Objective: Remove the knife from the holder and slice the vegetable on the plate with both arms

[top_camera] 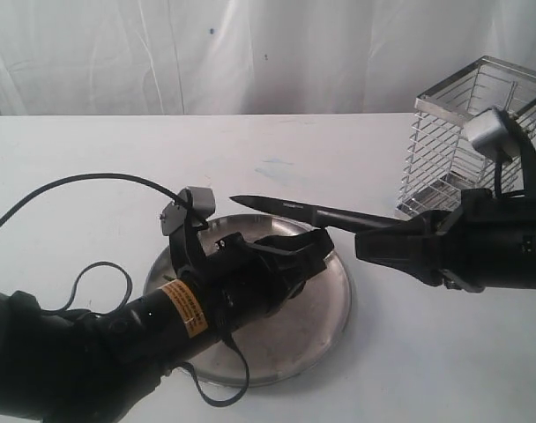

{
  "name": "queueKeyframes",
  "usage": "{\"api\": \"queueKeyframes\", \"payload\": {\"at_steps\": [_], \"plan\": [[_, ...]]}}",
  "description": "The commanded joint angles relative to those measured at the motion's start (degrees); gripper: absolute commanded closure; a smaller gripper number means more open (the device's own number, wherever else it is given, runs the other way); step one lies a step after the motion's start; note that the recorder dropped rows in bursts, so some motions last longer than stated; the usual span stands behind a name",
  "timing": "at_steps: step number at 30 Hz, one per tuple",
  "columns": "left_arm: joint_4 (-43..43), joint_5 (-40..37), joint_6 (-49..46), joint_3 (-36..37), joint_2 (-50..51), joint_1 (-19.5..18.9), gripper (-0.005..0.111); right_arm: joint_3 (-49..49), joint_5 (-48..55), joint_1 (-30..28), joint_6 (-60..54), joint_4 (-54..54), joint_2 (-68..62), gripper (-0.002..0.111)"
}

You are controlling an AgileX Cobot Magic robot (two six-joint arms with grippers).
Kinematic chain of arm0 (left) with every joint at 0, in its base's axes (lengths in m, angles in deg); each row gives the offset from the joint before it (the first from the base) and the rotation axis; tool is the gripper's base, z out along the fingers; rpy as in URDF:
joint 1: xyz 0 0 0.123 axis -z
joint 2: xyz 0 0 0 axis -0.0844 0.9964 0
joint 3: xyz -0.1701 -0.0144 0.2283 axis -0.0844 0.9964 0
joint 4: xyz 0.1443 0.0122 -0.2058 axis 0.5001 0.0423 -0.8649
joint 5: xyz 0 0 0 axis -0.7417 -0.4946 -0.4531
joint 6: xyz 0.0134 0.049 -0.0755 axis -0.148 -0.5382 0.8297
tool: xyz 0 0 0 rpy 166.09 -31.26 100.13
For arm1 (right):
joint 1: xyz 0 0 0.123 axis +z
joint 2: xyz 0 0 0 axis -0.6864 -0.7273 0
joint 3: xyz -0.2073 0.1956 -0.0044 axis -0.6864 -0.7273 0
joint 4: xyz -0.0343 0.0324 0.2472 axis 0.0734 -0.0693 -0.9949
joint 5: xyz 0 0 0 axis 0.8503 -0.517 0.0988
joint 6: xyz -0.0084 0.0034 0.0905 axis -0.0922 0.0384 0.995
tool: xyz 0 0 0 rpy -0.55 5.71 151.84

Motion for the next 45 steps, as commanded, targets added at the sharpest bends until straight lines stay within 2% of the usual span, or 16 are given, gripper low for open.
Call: {"api": "queueKeyframes", "payload": {"at_steps": [1,7,14,23,31,45], "plan": [[-0.58,0.31,-1.03,0.88,-0.14,0.21,0.107,-0.02,-1.18,-0.09,0.16,0.24,0.00,0.108],[0.92,-1.82,-1.03,0.88,-0.14,0.21,0.107,-0.02,-6.34,-0.09,0.16,-2.33,0.00,0.108],[11.62,-2.03,-1.48,0.88,-0.06,0.21,0.107,-0.02,-6.64,-0.09,-4.01,-8.95,0.00,0.108],[4.89,-3.72,-1.77,-2.31,2.28,0.21,0.107,-0.02,1.39,-0.09,-2.94,-6.20,0.00,0.108],[4.14,0.75,-1.77,-3.76,2.89,0.21,0.107,-3.79,-2.56,-0.09,-1.94,-6.27,0.00,0.108],[0.45,0.13,-1.93,-3.76,2.89,0.21,0.107,-4.06,-3.32,0.88,-0.34,-3.67,-0.24,0.108]]}}
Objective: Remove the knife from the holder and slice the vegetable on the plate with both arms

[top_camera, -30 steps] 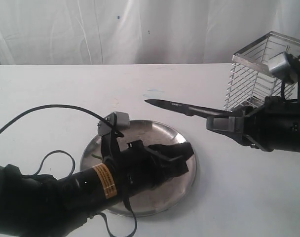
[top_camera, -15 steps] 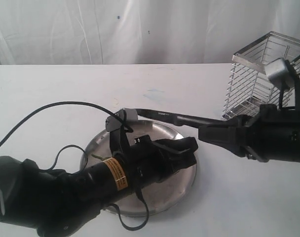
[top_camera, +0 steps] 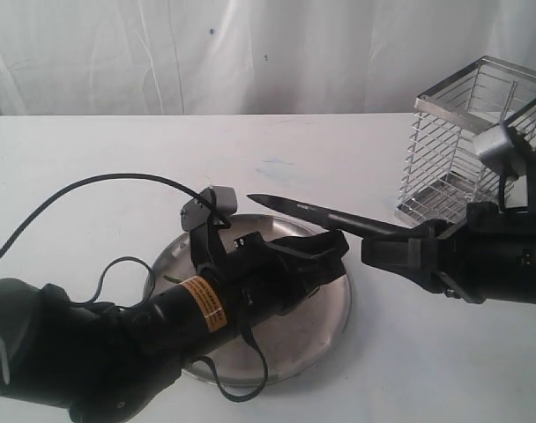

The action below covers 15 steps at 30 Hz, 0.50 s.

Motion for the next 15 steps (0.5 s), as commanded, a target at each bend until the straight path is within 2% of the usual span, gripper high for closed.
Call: {"api": "queueKeyframes", "payload": {"at_steps": [1,8,15], "plan": [[-1.20,0.83,-0.15,-0.33,0.04,0.21,0.107,-0.51,-0.22,1.47,0.85,1.93,-0.58,0.108],[-0.68,0.59,-0.64,-0.33,0.04,0.21,0.107,-0.51,-4.19,7.37,1.03,2.00,-6.39,0.108],[-0.55,-4.07,-3.24,-0.33,0.04,0.21,0.107,-0.51,-5.10,7.56,1.03,1.85,-7.16,0.108]]}}
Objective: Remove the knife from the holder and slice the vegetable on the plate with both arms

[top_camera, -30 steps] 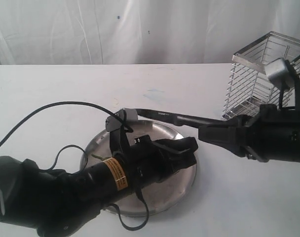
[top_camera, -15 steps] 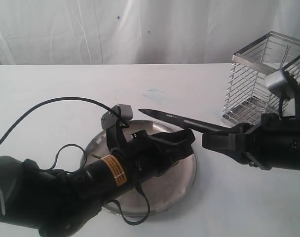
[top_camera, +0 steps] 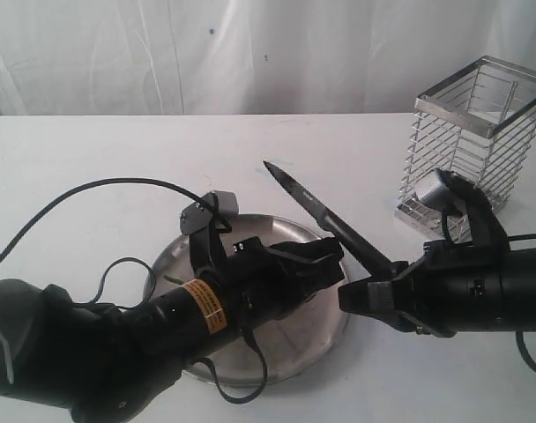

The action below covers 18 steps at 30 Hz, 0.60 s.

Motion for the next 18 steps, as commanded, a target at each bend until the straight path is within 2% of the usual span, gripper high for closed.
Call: {"api": "queueKeyframes", "payload": {"at_steps": [1,7,12,15,18], "plan": [[0.04,-2.99,-2.32,-0.33,-0.39,0.21,0.107,-0.19,0.39,0.15,-0.04,-0.07,0.03,0.108],[0.04,-4.82,-3.22,-0.33,-0.39,0.21,0.107,-0.19,-5.57,0.15,0.96,-0.07,0.03,0.108],[-2.55,-10.46,-3.94,1.95,-0.39,0.21,0.107,-0.19,-8.29,0.15,1.79,-0.07,0.03,0.108],[-5.21,-8.23,-3.94,4.62,-0.39,0.21,0.107,-0.19,-9.28,0.15,1.79,-0.07,0.03,0.108],[-6.56,-0.27,-3.94,7.85,-0.39,0.21,0.107,-0.19,-9.92,0.15,2.13,-0.07,0.03,0.108]]}}
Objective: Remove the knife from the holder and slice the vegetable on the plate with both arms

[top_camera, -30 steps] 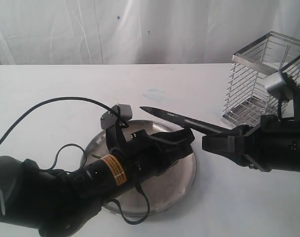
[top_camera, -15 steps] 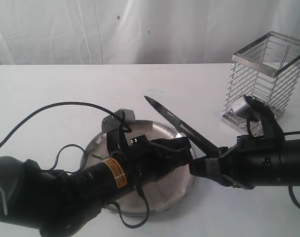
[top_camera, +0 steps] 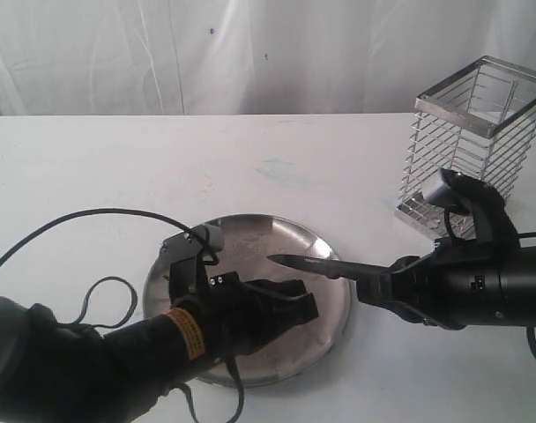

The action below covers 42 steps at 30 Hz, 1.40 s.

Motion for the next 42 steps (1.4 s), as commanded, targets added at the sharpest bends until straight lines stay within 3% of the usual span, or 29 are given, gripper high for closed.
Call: {"api": "queueKeyframes", "payload": {"at_steps": [1,8,12,22,42], "plan": [[-2.60,11.45,-0.36,4.84,-0.39,0.21,0.107,-0.19,-1.19,0.03,0.56,-0.32,0.17,0.108],[-3.33,12.09,-1.51,9.12,-2.40,0.21,0.107,-0.33,-1.42,0.03,0.56,-1.56,0.17,0.108],[-4.14,12.09,-1.54,10.80,-3.59,0.21,0.107,-4.64,-1.81,0.03,-5.68,-15.09,0.17,0.108],[-3.80,12.09,-6.63,11.83,-5.05,0.21,0.107,-10.92,1.66,0.03,-14.15,-15.09,0.38,0.108],[-2.52,12.09,-6.63,11.83,-5.05,0.21,0.107,-8.68,5.24,0.03,-11.85,-15.09,-6.59,0.108]]}}
